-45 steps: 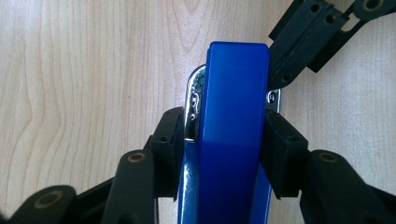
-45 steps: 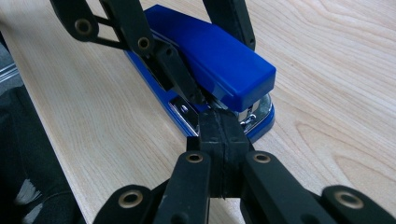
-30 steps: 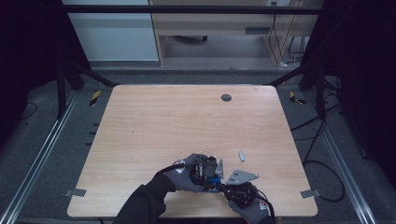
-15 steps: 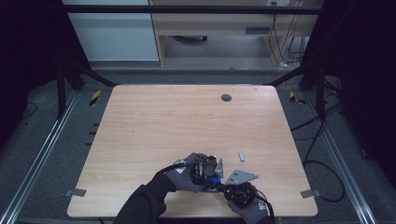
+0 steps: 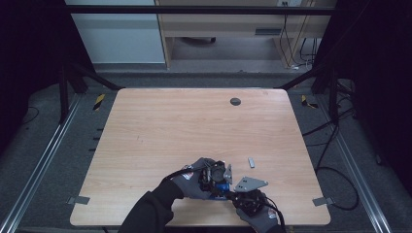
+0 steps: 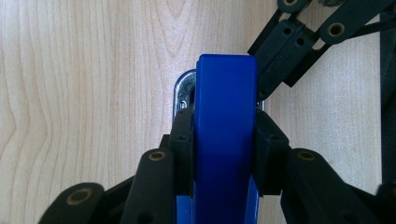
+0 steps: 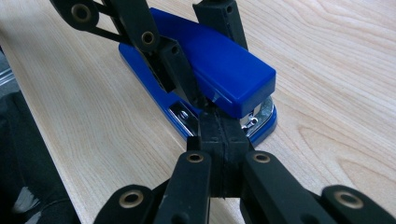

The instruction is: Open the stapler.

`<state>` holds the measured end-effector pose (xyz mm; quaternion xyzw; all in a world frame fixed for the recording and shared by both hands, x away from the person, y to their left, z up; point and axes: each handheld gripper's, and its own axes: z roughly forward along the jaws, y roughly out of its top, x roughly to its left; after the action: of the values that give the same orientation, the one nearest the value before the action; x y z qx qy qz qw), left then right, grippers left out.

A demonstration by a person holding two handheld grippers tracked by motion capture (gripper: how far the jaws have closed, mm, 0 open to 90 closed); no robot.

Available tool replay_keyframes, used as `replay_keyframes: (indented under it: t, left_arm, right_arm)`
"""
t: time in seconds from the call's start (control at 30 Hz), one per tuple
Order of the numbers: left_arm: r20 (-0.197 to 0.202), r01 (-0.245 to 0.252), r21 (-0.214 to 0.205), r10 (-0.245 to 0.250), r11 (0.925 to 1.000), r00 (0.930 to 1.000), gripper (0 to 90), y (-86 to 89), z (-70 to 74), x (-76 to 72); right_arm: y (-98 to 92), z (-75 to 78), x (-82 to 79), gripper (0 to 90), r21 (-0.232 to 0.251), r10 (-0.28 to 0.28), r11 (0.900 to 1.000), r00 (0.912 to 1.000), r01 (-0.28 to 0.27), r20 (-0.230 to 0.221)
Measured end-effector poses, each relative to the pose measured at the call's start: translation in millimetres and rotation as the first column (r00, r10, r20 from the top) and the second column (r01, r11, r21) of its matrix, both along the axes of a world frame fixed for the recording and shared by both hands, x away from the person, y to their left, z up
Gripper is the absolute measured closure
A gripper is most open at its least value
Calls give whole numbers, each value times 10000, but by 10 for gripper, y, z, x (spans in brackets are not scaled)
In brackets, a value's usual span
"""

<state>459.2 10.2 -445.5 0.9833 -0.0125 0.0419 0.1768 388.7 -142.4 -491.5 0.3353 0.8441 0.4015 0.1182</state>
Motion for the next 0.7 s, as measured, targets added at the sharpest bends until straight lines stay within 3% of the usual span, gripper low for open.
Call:
replay_keyframes:
  t: [0.47, 0.7]
  left_arm:
    - [52, 241, 349, -243, 9991, 9997, 660, -17, 25, 7]
    - [60, 233, 232, -235, 9995, 9997, 660, -5, 24, 11]
  right_arm:
    - [1, -3, 3, 900, 44, 12, 10000, 10000, -12, -8]
    - [-6, -1, 8, 900, 84, 41, 10000, 9999, -40, -125]
